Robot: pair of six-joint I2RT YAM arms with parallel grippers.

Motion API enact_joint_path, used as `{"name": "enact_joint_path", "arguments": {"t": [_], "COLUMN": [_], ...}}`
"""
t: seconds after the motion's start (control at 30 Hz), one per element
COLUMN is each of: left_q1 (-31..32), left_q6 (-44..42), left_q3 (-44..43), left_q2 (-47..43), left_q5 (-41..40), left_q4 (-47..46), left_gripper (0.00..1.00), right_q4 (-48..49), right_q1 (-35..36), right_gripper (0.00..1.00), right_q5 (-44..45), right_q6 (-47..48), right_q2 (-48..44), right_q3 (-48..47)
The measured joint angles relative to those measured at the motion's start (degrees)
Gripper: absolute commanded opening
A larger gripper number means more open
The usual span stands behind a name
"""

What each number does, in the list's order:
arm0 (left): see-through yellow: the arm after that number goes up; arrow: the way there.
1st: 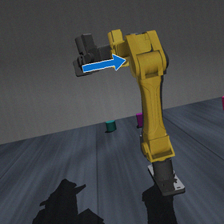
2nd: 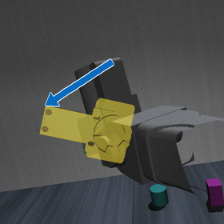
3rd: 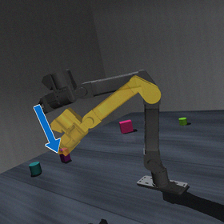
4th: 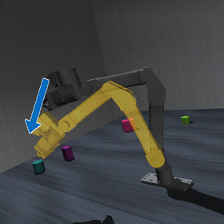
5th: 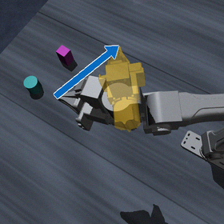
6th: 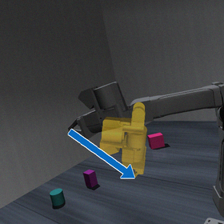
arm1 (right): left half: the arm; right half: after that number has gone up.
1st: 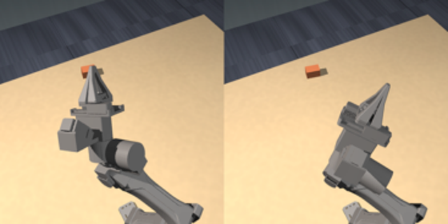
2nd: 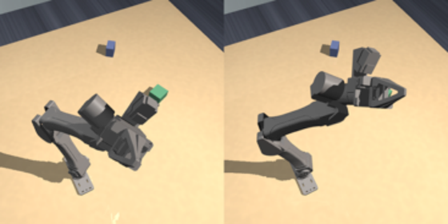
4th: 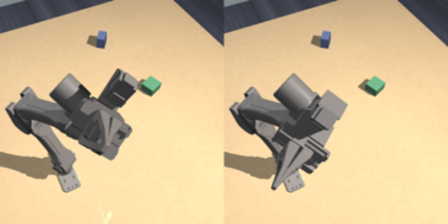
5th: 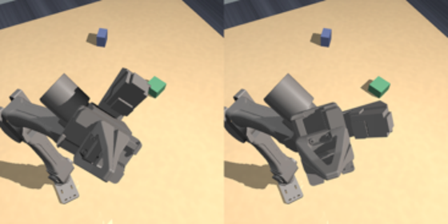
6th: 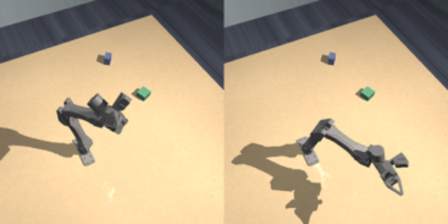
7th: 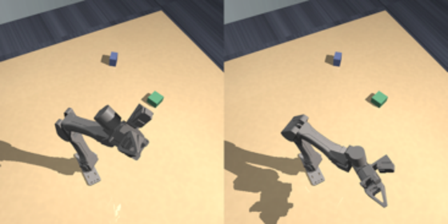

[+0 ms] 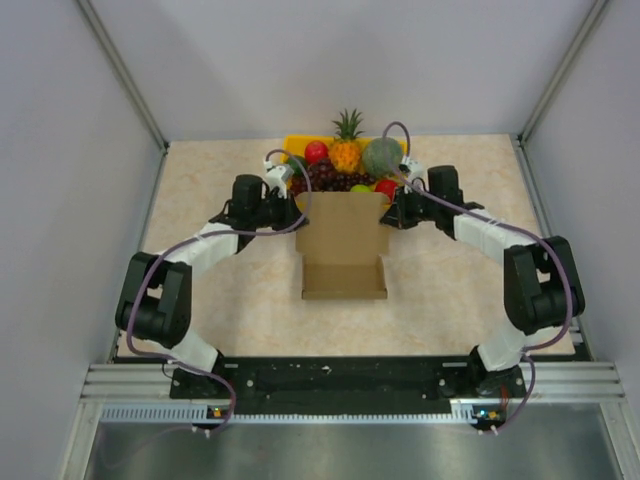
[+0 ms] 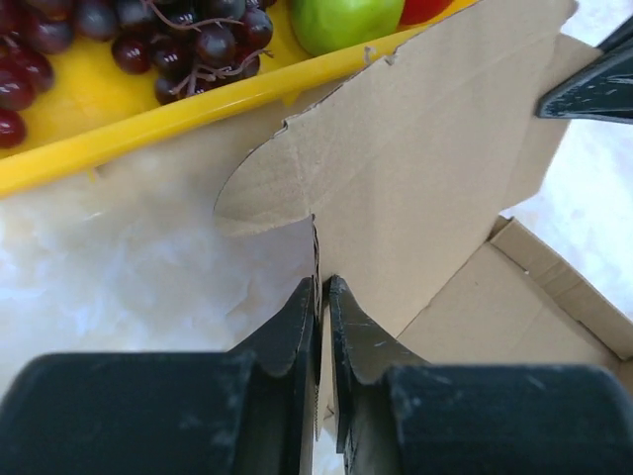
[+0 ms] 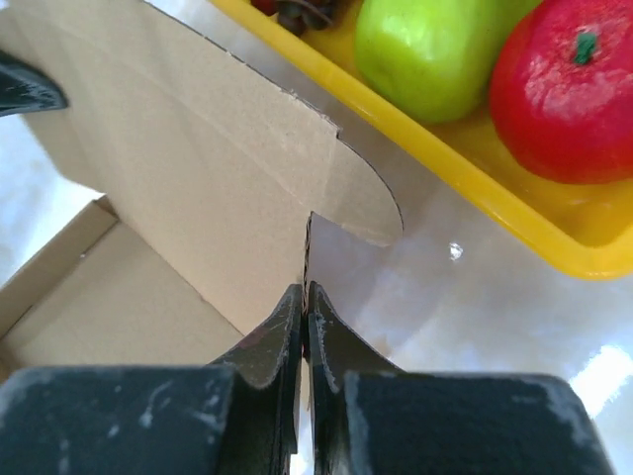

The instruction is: Fold the paper box

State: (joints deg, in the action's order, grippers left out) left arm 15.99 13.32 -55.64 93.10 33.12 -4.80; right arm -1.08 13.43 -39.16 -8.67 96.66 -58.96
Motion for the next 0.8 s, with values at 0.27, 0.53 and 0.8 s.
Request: {"name": "enact_joint_path", "arguments": {"t": [0.27,0.53,0.8], "left_q1": [7.7,13.6,18.5], "left_q6": [0.0,3.8,8.0], "left_q3": [6.1,9.2,15.0], "left_q2": [-5.6,-6.1,-10.5], "left_q5": [-20.1,-37.0,-47.9], "left_q4": [-2.6,-6.3,-12.1], "left_gripper": [0.04,0.00,0.00], "right_q4": [-4.2,-8.0,-11.1], "right_q1": [15.2,31.2,40.7], "right_gripper": [0.00,0.00,0.00], "right_q5": [36.5,69.7,89.4], "right_q6": [-0.3,-12.8,-26.6], "right_q2": [-8.6,-9.8,-9.8], "right_q3": [3.5,3.9,4.2]}}
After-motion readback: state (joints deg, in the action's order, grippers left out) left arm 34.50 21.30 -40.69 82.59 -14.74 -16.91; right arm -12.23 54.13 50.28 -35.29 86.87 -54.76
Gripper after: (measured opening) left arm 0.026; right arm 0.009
